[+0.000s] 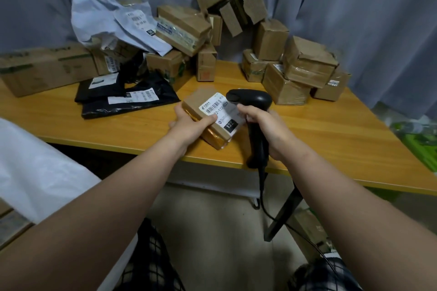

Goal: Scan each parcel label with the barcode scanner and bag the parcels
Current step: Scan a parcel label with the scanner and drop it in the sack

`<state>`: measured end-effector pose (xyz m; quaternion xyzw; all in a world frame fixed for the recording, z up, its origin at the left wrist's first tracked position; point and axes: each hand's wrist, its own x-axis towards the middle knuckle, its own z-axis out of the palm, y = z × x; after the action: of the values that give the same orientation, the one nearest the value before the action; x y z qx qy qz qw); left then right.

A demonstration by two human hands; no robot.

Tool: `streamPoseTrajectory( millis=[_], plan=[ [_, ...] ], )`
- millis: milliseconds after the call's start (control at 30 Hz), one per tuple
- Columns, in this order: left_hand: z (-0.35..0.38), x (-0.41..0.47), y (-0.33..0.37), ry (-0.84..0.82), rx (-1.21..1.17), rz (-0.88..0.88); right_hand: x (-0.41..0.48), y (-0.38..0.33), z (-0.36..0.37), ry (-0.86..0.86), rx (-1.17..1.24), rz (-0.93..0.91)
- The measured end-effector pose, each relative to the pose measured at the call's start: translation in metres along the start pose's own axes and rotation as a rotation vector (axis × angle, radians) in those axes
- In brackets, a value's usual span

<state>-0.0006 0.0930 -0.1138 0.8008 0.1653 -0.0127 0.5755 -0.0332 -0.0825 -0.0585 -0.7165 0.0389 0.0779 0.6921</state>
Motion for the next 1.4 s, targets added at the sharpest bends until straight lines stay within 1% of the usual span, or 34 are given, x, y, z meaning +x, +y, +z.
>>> streamPoseTrajectory(
  millis=[100, 133, 167, 233, 367, 433, 500, 567, 633, 700, 767, 867, 967, 1167, 1400],
  plan=[
    [-0.005, -0.007, -0.002, -0.087, -0.185, 0.093, -0.013, 0.017, -0.003, 0.014, 0.270, 0.016],
    [-0.008, -0.009, -0.004, -0.101, -0.191, 0.157, -0.018, 0.023, -0.004, 0.026, 0.337, 0.006],
    [-0.012, -0.012, -0.006, -0.095, -0.166, 0.241, -0.022, 0.028, -0.004, 0.044, 0.354, -0.014],
    [-0.020, -0.017, -0.005, -0.051, -0.092, 0.368, -0.030, 0.036, -0.003, 0.083, 0.234, -0.092],
    [-0.029, -0.027, -0.001, 0.012, 0.008, 0.457, -0.045, 0.045, 0.000, 0.080, -0.098, -0.367],
    [-0.028, -0.031, -0.001, 0.037, 0.078, 0.494, -0.054, 0.049, 0.006, 0.113, -0.160, -0.422],
    [-0.023, -0.032, -0.003, 0.050, 0.123, 0.506, -0.061, 0.056, 0.010, 0.145, -0.122, -0.393],
    [-0.017, -0.033, -0.006, 0.021, 0.134, 0.486, -0.066, 0.064, 0.013, 0.158, -0.012, -0.325],
    [-0.014, -0.032, -0.012, -0.009, 0.106, 0.463, -0.072, 0.071, 0.014, 0.176, 0.061, -0.262],
    [-0.013, -0.037, -0.015, -0.016, 0.057, 0.454, -0.078, 0.077, 0.012, 0.199, 0.083, -0.235],
    [-0.012, -0.049, -0.015, -0.026, 0.013, 0.452, -0.083, 0.080, 0.009, 0.217, 0.061, -0.237],
    [-0.012, -0.057, -0.023, -0.043, -0.072, 0.455, -0.089, 0.082, 0.006, 0.234, -0.019, -0.288],
    [-0.014, -0.059, -0.032, -0.017, -0.144, 0.448, -0.094, 0.086, 0.004, 0.244, -0.057, -0.334],
    [-0.019, -0.064, -0.038, 0.030, -0.184, 0.432, -0.100, 0.096, 0.007, 0.235, -0.098, -0.349],
    [-0.020, -0.063, -0.039, 0.032, -0.187, 0.415, -0.100, 0.098, 0.009, 0.227, -0.123, -0.384]
  ],
)
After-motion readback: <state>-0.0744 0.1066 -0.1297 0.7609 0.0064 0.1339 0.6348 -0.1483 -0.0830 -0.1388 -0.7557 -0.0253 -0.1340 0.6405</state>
